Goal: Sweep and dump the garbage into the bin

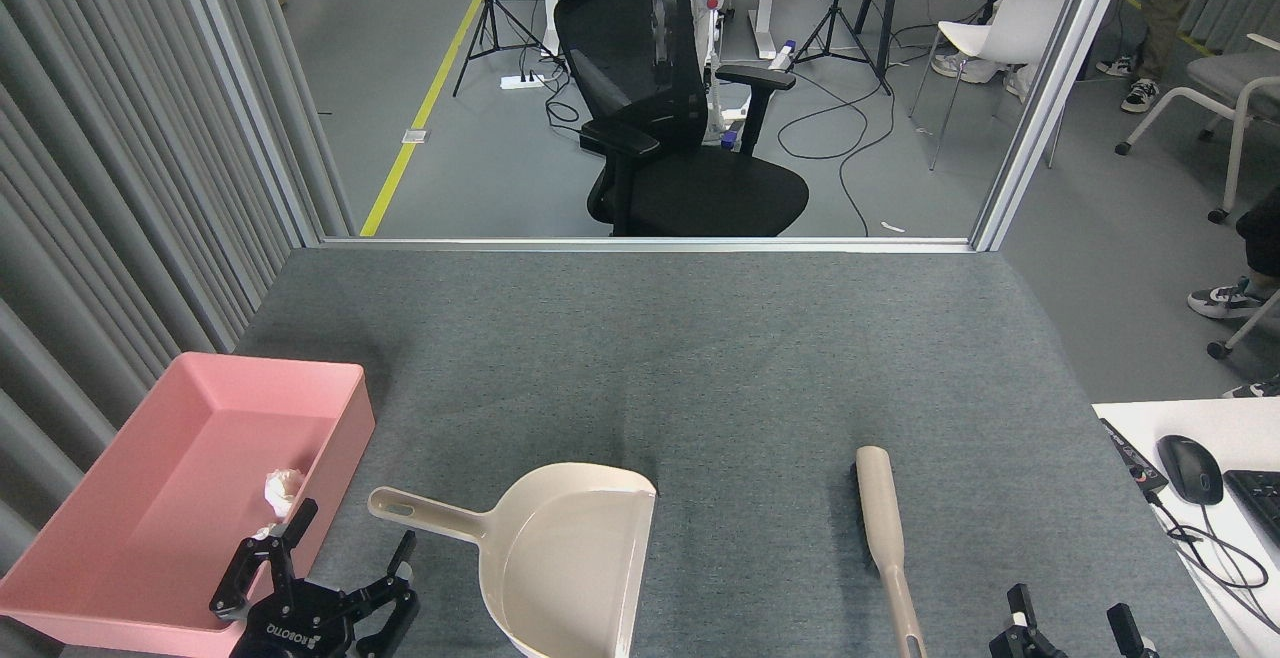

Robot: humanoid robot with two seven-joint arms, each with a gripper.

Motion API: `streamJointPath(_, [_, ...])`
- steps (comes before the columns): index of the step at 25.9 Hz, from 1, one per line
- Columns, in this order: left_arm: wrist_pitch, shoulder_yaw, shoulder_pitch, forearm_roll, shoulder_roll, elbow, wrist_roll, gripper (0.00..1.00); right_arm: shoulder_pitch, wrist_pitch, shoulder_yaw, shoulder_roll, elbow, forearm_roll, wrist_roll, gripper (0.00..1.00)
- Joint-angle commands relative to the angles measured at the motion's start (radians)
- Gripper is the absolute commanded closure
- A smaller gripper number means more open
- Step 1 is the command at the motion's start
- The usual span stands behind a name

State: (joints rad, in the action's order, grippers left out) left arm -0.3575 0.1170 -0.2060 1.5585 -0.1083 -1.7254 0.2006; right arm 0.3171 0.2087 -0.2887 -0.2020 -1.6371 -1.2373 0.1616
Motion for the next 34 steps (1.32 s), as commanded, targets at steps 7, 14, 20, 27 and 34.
streamJointPath(7, [-0.006,0.023,-0.021,-0.032,0.018,-0.002,-0.17,0.0,0.0,0.084,-0.001,0.015,-0.046,0.001,0.009,0.0])
streamJointPath(14, [0.048,0.023,-0.007,-0.123,0.021,-0.002,-0.181,0.01,0.004,0.084,0.005,0.015,-0.046,0.001,0.004,0.0])
streamJointPath(20, [0.135,0.021,0.02,-0.126,0.022,-0.002,-0.201,0.01,0.005,0.08,0.009,0.033,-0.044,-0.004,-0.002,0.0])
streamJointPath(27, [0.206,0.021,0.026,-0.124,0.073,-0.002,-0.175,0.01,-0.003,0.069,0.023,0.092,-0.046,-0.057,-0.033,0.0])
streamJointPath(34, [0.201,0.018,0.026,-0.123,0.079,-0.003,-0.181,0.01,-0.003,0.058,0.071,0.121,-0.066,-0.06,-0.08,0.0])
